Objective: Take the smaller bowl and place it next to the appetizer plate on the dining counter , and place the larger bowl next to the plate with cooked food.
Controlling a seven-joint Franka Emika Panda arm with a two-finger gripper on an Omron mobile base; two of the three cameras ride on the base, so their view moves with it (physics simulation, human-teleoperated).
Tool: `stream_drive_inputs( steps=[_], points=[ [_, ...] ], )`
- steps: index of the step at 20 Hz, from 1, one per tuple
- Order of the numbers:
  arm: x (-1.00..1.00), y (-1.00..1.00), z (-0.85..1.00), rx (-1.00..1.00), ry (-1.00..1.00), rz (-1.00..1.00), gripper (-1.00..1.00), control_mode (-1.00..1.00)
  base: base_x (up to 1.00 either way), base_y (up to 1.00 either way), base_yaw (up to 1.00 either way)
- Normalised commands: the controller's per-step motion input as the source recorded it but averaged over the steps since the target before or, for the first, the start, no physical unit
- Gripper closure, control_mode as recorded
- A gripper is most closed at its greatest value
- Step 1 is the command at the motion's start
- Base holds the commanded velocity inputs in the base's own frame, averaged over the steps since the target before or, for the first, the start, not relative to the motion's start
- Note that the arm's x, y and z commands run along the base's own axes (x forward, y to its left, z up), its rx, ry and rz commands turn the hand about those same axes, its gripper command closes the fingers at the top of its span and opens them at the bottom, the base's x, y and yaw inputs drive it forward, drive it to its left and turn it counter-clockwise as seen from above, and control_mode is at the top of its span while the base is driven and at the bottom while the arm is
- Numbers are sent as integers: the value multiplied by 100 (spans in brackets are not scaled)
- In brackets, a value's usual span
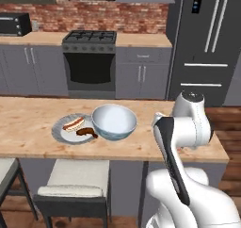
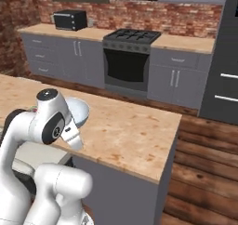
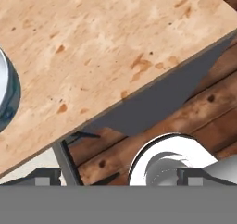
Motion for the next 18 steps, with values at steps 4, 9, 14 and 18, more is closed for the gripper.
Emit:
stream_drive_inputs(
  steps=[4,9,14,18],
  points=[
    [0,0,0,0,0,0,-100,100,-49,-14,-62],
    [0,0,0,0,0,0,-100,100,-7,-26,-65],
    [0,0,0,0,0,0,-100,100,0,-47,-62],
    [0,0,0,0,0,0,-100,100,0,-99,-42]
  ],
)
